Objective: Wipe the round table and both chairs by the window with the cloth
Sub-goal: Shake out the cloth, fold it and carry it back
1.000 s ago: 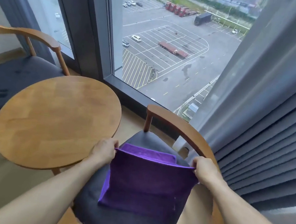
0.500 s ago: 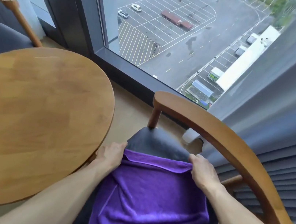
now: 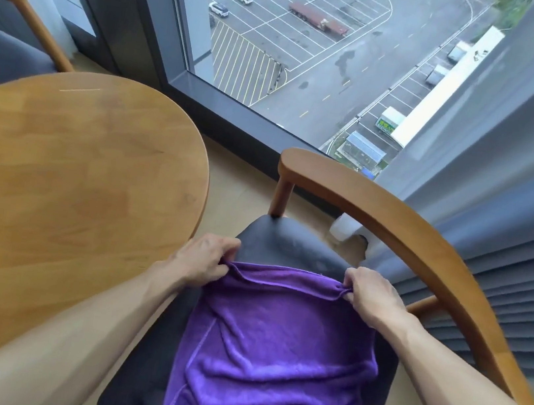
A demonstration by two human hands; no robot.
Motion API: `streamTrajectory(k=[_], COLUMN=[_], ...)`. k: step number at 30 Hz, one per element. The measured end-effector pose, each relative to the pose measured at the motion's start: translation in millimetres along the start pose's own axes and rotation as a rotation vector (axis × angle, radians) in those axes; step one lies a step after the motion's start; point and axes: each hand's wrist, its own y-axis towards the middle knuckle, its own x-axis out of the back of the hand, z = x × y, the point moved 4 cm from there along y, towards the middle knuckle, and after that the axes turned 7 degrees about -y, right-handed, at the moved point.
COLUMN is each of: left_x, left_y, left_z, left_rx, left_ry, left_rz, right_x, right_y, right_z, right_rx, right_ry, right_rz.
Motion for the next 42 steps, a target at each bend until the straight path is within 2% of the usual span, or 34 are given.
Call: streamTrajectory(k=[6,12,15,19,22,24,27,30,33,36,39,42], left_x=[95,168,192,221,221,225,226,218,207,203,206,201], left_y=[-66,-147,-175,-200,-200,-198,-194,-186,-173,-163,-159,-164], left_z=[-58,-123,-150,-174,-182,-183,-178,-172,-165,-159,-154,-147], left_rx=[-0.111,-0.152,-0.166,-0.277,-0.135,-0.066,-0.012,0.018,0.026,0.021,-0.004,-0.062], left_ry=[-0.019,0.122,0.191,0.14,0.068,-0.071,-0.248,-0.292,-0.254,-0.163,-0.12,-0.012], left_rz=[0.019,-0.102,-0.279,-0.668,-0.634,-0.669,-0.629,-0.568,-0.551,-0.567,-0.575,-0.525], right_x=[94,179,212,251,256,257,261,255,244,242,244,236], right_y=[-81,-176,-209,-241,-245,-242,-238,-229,-218,-209,-208,-216], right_z=[-27,-36,-35,-42,-35,-33,-34,-39,-41,-44,-47,-48], right_rx=[0.117,0.174,0.148,0.067,-0.034,-0.105,-0.132,-0.142,-0.157,-0.138,-0.077,0.005], right_ry=[-0.049,-0.069,-0.177,0.025,0.069,0.042,0.029,0.061,0.105,0.122,0.103,0.067], right_rz=[0.007,-0.105,-0.213,-0.573,-0.581,-0.603,-0.64,-0.591,-0.545,-0.575,-0.608,-0.55])
